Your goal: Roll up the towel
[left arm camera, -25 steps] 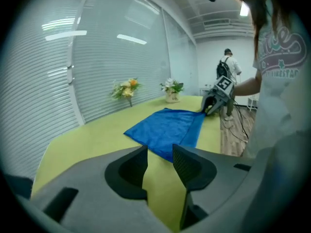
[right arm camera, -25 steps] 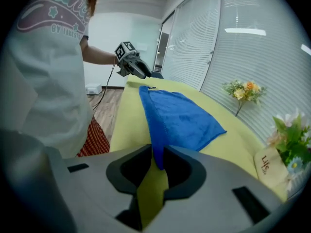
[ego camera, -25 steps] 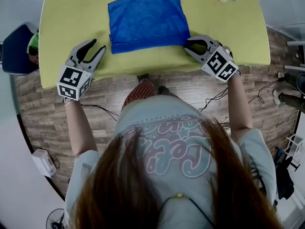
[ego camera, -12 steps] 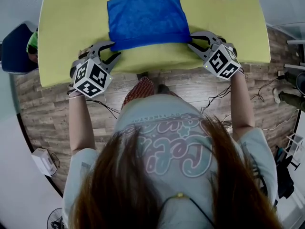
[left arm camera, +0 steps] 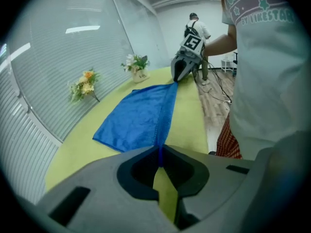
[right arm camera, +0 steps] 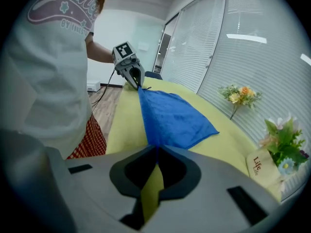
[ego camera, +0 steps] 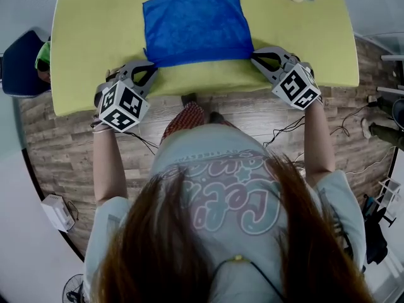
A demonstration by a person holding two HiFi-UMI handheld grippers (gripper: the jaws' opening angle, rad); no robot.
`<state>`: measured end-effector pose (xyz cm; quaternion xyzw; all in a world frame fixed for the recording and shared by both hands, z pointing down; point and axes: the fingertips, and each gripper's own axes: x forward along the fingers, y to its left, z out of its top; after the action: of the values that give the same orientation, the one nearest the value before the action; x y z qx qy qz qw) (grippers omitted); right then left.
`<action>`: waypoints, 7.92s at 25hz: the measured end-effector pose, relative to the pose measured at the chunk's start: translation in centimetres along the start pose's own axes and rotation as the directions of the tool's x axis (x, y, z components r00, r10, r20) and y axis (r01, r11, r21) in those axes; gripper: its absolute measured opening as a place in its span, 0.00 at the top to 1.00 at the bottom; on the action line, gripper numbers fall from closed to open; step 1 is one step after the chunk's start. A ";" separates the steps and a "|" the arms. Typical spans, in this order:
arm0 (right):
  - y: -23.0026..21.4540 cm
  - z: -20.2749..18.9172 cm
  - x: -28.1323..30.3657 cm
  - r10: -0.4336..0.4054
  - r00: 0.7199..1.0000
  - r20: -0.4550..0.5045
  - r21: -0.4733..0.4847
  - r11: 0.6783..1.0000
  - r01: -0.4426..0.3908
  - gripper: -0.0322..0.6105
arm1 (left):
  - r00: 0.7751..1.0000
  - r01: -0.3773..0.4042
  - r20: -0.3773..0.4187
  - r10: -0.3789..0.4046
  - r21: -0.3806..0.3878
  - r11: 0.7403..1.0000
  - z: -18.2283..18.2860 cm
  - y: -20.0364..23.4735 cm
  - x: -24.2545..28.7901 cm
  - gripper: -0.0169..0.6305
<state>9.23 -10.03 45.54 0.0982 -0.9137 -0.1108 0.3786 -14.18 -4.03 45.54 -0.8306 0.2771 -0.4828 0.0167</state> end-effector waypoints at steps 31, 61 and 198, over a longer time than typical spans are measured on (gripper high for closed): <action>-5.3 0.2 2.4 0.021 1.000 -0.003 0.166 0.986 -0.020 0.91 | 1.000 0.025 -0.005 -0.026 -0.077 0.997 -0.5 4.6 1.5 0.93; -6.8 -1.0 -0.4 -0.115 0.989 0.088 0.294 0.952 0.085 0.80 | 0.981 0.057 0.196 0.002 -0.296 0.954 -1.5 7.7 -0.6 0.70; -13.2 2.8 1.9 -0.203 0.971 0.122 0.313 0.937 0.156 0.65 | 0.956 -0.031 0.257 0.143 -0.394 0.919 -1.2 16.3 0.3 0.62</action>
<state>7.18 -22.80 41.17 0.2294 -0.9333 -0.0115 0.2762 -22.28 -17.63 41.58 -0.8641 0.3985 -0.2951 -0.0862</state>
